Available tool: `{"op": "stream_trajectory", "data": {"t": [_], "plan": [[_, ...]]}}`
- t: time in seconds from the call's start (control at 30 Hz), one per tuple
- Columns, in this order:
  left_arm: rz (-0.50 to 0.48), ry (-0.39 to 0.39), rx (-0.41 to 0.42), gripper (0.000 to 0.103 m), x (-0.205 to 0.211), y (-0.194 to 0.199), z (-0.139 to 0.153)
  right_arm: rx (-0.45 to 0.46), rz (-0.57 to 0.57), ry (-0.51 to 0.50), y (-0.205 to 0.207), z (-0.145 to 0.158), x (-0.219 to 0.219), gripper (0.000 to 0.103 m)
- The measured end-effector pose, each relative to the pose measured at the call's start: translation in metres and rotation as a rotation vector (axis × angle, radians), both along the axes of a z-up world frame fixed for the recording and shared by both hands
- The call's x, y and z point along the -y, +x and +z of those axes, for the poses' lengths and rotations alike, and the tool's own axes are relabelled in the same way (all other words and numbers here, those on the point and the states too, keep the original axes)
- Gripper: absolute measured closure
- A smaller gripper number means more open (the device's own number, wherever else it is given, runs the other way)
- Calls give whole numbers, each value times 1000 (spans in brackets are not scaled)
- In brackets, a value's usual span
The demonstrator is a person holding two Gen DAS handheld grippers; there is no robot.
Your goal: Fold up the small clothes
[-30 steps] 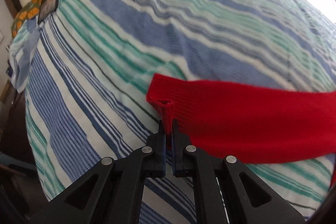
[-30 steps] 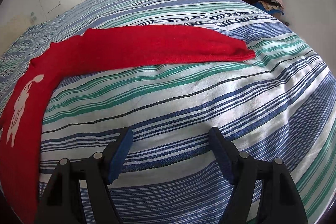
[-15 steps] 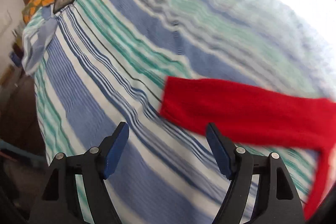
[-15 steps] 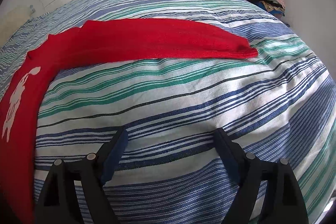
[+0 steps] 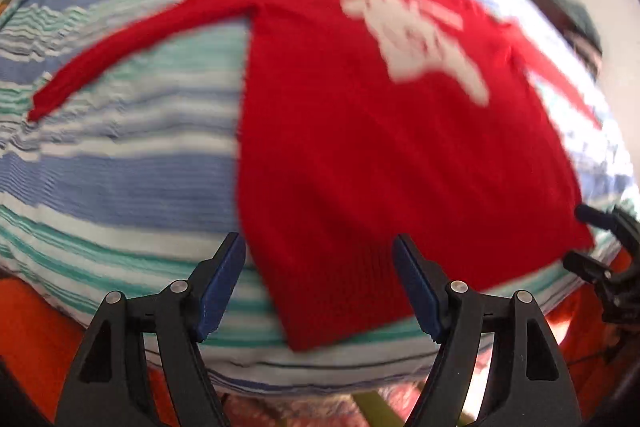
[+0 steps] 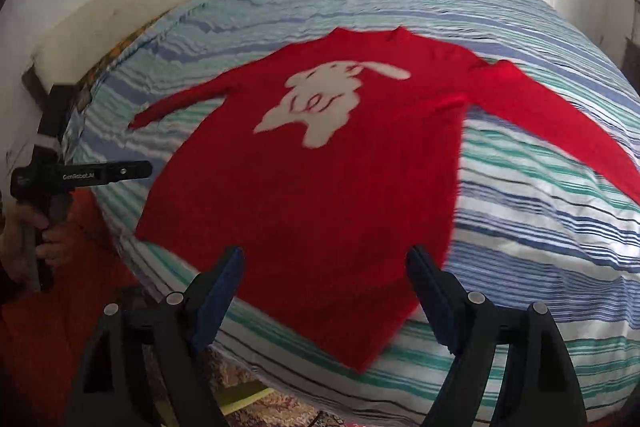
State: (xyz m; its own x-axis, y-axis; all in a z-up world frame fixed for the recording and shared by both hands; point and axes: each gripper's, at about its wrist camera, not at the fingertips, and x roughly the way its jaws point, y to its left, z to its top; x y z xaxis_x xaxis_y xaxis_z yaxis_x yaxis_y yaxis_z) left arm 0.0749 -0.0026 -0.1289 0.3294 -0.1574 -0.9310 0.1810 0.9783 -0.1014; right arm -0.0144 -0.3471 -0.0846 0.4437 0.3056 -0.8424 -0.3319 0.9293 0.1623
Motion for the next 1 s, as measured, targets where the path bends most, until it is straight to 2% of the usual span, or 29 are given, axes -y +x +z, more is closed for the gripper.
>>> {"op": "stream_trajectory", "data": {"t": [0.03, 0.07, 0.1, 0.27, 0.43, 1.0], "plan": [[-16, 19, -35, 25, 3, -3, -13, -66, 2, -36, -1, -17, 1, 21], [-17, 22, -29, 23, 3, -6, -16, -116, -4, -67, -1, -32, 3, 22], [-17, 14, -25, 23, -1, -6, -18, -120, -6, -59, -1, -39, 8, 22], [14, -49, -54, 20, -12, 2, -18, -106, -15, -42, -3, -42, 9, 21], [8, -36, -48, 19, -9, 4, -20, -95, -17, -68, -3, -39, 1, 19], [14, -11, -40, 14, -7, -3, -20, -87, -22, -63, -6, -35, 7, 18]]}}
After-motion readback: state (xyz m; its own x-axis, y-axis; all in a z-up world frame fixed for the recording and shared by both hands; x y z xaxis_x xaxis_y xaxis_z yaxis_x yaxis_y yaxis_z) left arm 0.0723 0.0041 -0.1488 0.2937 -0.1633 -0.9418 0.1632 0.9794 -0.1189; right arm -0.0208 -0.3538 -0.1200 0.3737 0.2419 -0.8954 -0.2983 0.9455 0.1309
